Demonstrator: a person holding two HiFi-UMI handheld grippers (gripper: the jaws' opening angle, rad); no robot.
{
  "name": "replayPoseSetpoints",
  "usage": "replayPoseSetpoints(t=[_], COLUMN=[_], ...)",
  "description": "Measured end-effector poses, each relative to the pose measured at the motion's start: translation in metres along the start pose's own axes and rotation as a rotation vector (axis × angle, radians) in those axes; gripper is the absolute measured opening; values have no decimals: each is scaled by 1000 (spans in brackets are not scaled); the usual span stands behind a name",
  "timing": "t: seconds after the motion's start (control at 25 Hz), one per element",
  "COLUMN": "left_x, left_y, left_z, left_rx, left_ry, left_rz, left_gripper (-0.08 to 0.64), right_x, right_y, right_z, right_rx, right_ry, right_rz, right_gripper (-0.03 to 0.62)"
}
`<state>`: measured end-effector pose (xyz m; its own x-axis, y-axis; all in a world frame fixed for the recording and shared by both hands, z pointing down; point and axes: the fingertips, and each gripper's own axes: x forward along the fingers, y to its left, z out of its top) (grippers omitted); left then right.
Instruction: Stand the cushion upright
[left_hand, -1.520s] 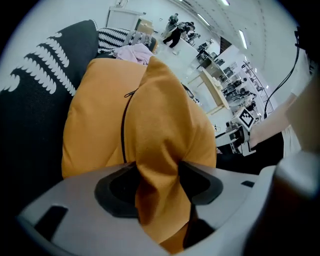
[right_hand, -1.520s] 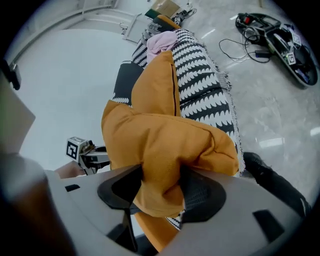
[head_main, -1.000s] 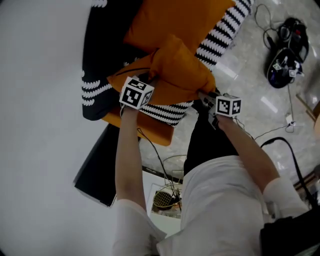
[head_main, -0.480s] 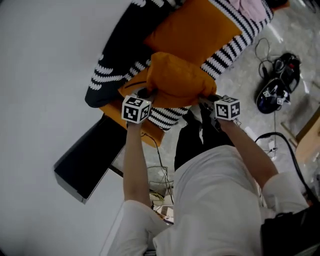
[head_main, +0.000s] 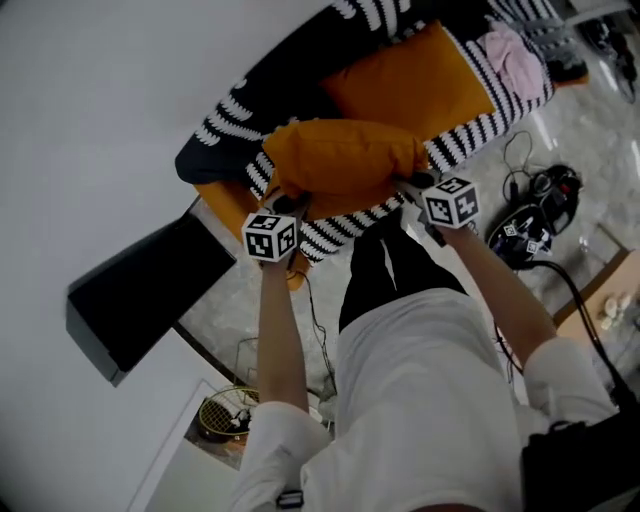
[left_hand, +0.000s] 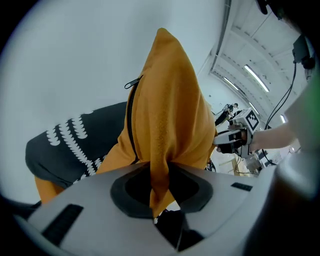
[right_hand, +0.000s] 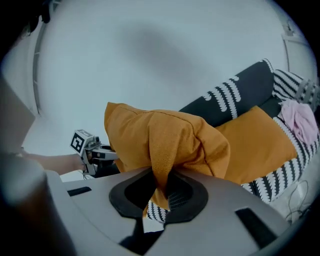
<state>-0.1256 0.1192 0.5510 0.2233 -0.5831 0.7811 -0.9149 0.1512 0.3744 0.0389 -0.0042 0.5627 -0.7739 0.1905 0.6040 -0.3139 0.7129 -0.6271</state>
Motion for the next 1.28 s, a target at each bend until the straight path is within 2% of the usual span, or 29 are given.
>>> replayPoseSetpoints(t=[0.28,0.44,0.8,1.08,1.28], left_x=[-32,-50,-83,-75,-55], left_y=[26,47,112,179,222], left_z=[-25,-27,-20,-31,-47], left_rx=[-192,-286,-441,-549,-586], left_ry=[-157,-250,-405,-411,-329], left_rz=[33,54,82,89,92], left_gripper=[74,74,78,84,107], right_x=[31,55,124,200,249], right_y=[40,67,127,147,130], right_z=[53,87,155,180,170], right_rx=[-231,-347,-544,-624,-556], right_ry=[62,89,138,251,357], right_rz=[16,36,57,35,-20], right_gripper=[63,63,64,64,78])
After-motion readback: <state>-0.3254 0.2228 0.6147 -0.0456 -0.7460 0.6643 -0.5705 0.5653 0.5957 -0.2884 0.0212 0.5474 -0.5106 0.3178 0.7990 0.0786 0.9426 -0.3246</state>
